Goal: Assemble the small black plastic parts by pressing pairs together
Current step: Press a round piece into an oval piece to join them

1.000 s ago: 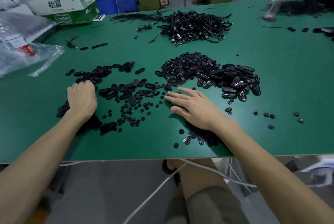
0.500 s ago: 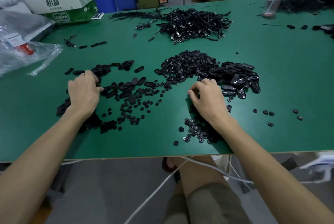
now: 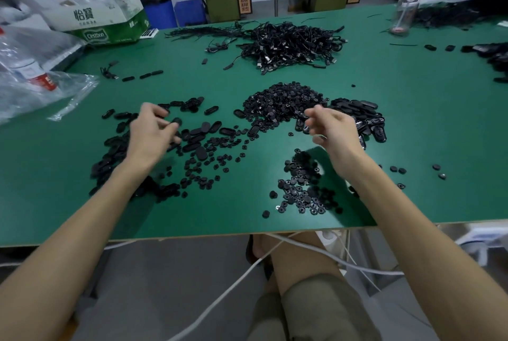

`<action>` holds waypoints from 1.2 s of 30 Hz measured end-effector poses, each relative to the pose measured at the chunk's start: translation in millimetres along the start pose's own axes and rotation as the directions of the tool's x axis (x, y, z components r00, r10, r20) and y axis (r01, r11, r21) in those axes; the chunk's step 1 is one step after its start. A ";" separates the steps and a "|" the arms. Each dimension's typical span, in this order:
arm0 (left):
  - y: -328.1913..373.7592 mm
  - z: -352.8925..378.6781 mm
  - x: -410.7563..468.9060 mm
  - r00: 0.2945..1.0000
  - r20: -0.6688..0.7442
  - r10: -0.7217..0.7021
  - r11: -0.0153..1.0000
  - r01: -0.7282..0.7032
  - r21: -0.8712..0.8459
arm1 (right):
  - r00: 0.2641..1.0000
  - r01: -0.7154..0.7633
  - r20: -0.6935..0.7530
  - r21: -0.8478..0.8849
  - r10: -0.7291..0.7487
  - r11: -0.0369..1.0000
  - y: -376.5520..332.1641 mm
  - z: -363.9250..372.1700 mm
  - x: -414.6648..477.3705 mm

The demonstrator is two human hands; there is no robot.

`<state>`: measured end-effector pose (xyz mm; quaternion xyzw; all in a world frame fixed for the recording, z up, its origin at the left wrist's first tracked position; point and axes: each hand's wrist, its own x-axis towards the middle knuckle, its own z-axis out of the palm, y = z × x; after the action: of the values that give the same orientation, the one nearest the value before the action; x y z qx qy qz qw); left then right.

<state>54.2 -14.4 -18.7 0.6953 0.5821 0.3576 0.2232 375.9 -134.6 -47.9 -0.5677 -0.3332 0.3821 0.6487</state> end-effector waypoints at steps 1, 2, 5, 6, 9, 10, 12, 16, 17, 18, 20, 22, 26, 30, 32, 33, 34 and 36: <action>12.4 7.9 -6.0 0.998 0.061 0.020 0.997 -0.015 -0.077 | 0.996 0.074 0.069 -0.251 -0.059 0.965 -0.1 -3.6 -2.4; 24.6 17.4 -13.4 0.991 0.128 0.050 0.989 -0.032 -0.142 | 0.984 0.161 0.145 -0.488 -0.103 0.858 1.1 -7.1 -4.5; 57.9 52.8 -38.1 0.951 0.294 0.097 0.940 0.010 -0.341 | 0.958 0.281 0.270 -0.819 -0.095 0.500 5.3 -13.8 -12.9; 66.9 65.3 -45.7 0.940 0.327 0.097 0.916 0.044 -0.399 | 0.956 0.281 0.285 -0.839 -0.063 0.466 7.1 -14.7 -15.5; 85.3 97.1 -62.9 0.923 0.373 0.097 0.843 0.123 -0.524 | 0.953 0.287 0.296 -0.821 -0.062 0.494 14.4 -12.1 -20.0; 88.7 105.1 -66.5 0.921 0.376 0.100 0.826 0.133 -0.547 | 0.955 0.289 0.284 -0.809 -0.089 0.512 16.5 -10.7 -20.3; 91.4 117.4 -70.8 0.923 0.374 0.094 0.793 0.158 -0.589 | 0.955 0.293 0.263 -0.792 -0.134 0.536 19.1 -8.6 -19.1; 88.7 131.7 -73.3 0.927 0.370 0.053 0.748 0.209 -0.631 | 0.952 0.306 0.252 -0.782 -0.174 0.543 21.5 -9.9 -12.9; 87.4 133.5 -72.8 0.929 0.368 0.043 0.737 0.219 -0.639 | 0.950 0.314 0.258 -0.779 -0.179 0.543 21.9 -10.1 -10.3; 86.3 134.8 -71.9 0.931 0.364 0.034 0.723 0.228 -0.652 | 0.946 0.323 0.264 -0.770 -0.185 0.551 22.3 -10.1 -8.0; 85.2 136.6 -69.5 0.932 0.362 0.022 0.696 0.246 -0.675 | 0.944 0.330 0.256 -0.727 -0.208 0.602 22.3 -9.3 -3.7; 85.3 138.3 -67.6 0.932 0.363 0.020 0.687 0.251 -0.682 | 0.946 0.323 0.224 -0.647 -0.233 0.691 22.3 -9.6 -0.6; 86.4 143.9 -68.3 0.933 0.350 0.081 0.712 0.192 -0.676 | 0.958 0.285 0.138 -0.416 -0.250 0.864 23.8 -14.5 -0.3; 82.8 148.5 -72.2 0.932 0.319 0.172 0.757 0.082 -0.648 | 0.964 0.263 0.108 -0.249 -0.243 0.932 24.7 -19.0 -0.6; 80.9 149.0 -73.5 0.931 0.311 0.194 0.758 0.059 -0.650 | 0.966 0.254 0.108 -0.199 -0.236 0.947 24.8 -19.7 -0.7; 80.3 149.1 -74.3 0.929 0.311 0.204 0.761 0.049 -0.647 | 0.967 0.246 0.114 -0.184 -0.228 0.952 24.7 -20.0 -0.9; 80.0 149.5 -74.8 0.927 0.310 0.212 0.765 0.040 -0.642 | 0.968 0.238 0.124 -0.177 -0.218 0.955 24.8 -20.6 -1.0; 79.3 149.9 -75.3 0.928 0.305 0.216 0.767 0.032 -0.640 | 0.969 0.226 0.145 -0.169 -0.202 0.959 24.9 -21.1 -1.4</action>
<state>214.2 -89.1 -75.6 0.6604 0.3405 0.4096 0.5293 390.5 -144.3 -75.3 -0.5606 -0.4670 0.3121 0.6085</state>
